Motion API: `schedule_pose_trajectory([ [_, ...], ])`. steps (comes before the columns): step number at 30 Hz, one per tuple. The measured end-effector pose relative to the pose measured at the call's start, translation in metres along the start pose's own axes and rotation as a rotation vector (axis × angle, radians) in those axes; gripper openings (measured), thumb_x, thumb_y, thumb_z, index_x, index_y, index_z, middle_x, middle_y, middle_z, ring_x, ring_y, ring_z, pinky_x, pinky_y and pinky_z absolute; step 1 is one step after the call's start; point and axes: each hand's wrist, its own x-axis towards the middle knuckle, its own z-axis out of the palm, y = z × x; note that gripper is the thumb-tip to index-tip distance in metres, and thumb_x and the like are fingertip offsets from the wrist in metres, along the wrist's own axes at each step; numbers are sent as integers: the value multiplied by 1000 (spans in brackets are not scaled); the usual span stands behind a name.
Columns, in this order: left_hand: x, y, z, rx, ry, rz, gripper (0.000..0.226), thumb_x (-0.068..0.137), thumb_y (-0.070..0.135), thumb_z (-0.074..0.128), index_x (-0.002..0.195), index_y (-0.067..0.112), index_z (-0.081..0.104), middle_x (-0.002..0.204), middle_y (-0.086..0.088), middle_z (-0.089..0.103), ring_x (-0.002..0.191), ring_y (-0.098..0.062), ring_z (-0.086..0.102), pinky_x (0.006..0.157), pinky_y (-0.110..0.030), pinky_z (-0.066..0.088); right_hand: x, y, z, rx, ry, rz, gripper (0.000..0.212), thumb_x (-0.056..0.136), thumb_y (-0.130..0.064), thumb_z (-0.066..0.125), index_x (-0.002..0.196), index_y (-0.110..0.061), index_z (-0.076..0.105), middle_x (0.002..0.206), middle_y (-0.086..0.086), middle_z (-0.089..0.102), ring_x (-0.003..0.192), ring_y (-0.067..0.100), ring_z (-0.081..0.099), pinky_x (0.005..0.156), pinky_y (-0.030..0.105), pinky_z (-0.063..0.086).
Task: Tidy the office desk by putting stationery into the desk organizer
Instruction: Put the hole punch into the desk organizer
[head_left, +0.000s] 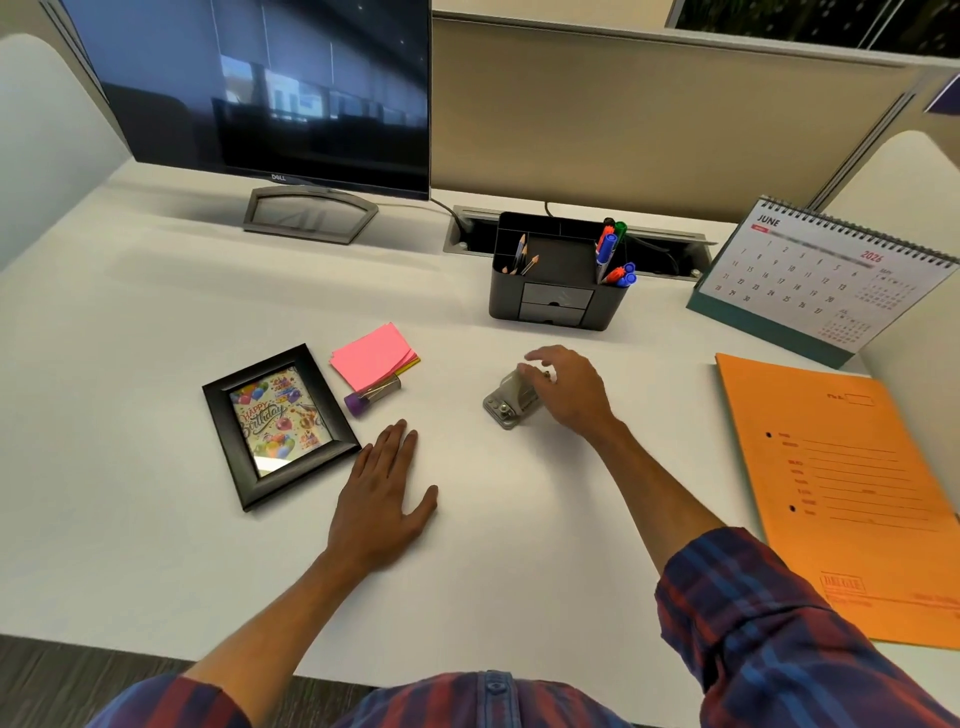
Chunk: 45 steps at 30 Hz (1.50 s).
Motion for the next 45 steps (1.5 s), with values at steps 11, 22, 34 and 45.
schedule_pose_trajectory([
  [11, 0, 1, -1, 7, 1, 4, 76, 91, 58, 31, 155, 19, 18, 163, 4, 9, 150, -10, 5, 120, -28, 2, 1, 17, -1, 293, -179, 205, 28, 86, -31, 71, 110, -17, 64, 111, 2, 63, 100, 17, 57, 75, 19, 42],
  [22, -1, 0, -1, 14, -4, 4, 76, 91, 59, 31, 155, 19, 19, 163, 3, 10, 150, -11, 5, 120, -27, 1, 6, 6, -20, 540, -254, 234, 16, 84, -25, 74, 86, -19, 59, 86, 4, 63, 80, 17, 56, 69, 28, 44],
  [34, 0, 0, 0, 10, -2, 6, 76, 92, 59, 31, 155, 18, 19, 163, 4, 9, 150, -10, 4, 120, -26, 0, 33, -17, -56, 475, -21, 66, 70, 74, -18, 82, 136, -18, 50, 119, 10, 60, 107, 22, 62, 82, 29, 57],
  [45, 0, 0, 0, 2, -12, -5, 75, 92, 58, 33, 155, 19, 18, 163, 4, 10, 150, -10, 4, 121, -30, 4, 85, -52, -121, 131, 227, -250, 50, 70, -22, 81, 116, -17, 61, 104, -3, 64, 92, 12, 62, 80, 27, 55],
])
